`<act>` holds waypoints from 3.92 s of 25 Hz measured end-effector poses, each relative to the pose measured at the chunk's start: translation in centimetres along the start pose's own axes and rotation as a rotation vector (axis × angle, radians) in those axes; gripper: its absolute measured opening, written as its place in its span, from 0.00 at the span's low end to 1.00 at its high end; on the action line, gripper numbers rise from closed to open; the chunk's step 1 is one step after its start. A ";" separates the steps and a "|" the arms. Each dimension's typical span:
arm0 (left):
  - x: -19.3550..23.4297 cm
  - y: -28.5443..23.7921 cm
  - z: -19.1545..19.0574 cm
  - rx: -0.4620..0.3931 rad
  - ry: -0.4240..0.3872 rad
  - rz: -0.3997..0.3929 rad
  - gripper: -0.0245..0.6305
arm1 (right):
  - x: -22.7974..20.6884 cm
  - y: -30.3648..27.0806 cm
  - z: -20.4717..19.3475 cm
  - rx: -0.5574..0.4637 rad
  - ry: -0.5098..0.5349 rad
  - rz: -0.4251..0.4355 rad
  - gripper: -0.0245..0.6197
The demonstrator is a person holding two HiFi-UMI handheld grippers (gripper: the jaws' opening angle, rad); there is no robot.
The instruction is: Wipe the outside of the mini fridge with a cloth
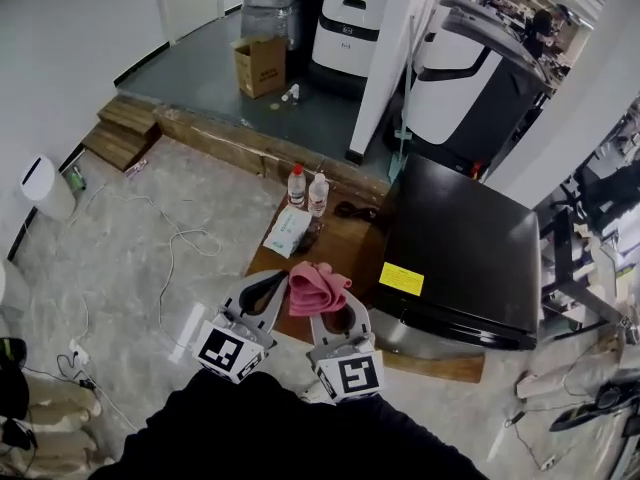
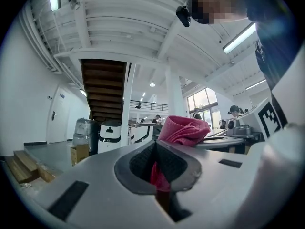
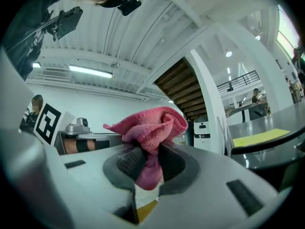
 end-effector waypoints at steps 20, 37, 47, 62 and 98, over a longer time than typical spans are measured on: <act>14.6 -13.9 -5.5 -0.054 -0.006 -0.474 0.05 | -6.6 -13.9 -6.8 -0.262 -0.652 -0.575 0.14; 12.3 -20.6 -6.2 -0.053 -0.021 -0.667 0.05 | -13.9 -10.5 -8.8 -0.758 -1.129 -0.840 0.13; 11.0 -22.2 -8.0 -0.016 -0.040 -0.724 0.05 | -15.4 -9.9 -11.4 -0.946 -1.257 -0.829 0.14; 8.3 -25.4 -18.7 0.105 -0.045 -0.828 0.05 | -16.8 -9.6 -25.5 -0.996 -1.397 -1.005 0.14; 13.1 -30.6 -11.8 -0.033 -0.034 -0.702 0.05 | -21.1 -15.8 -13.0 -0.845 -1.127 -0.754 0.13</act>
Point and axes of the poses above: the fingertips, and each gripper's own axes: y backward along the fingers, x to its left, z out of its top, the point moved 8 cm from there along y, backward along the fingers, and after that the axes turned 6 degrees about -y, right-handed, at the moved point
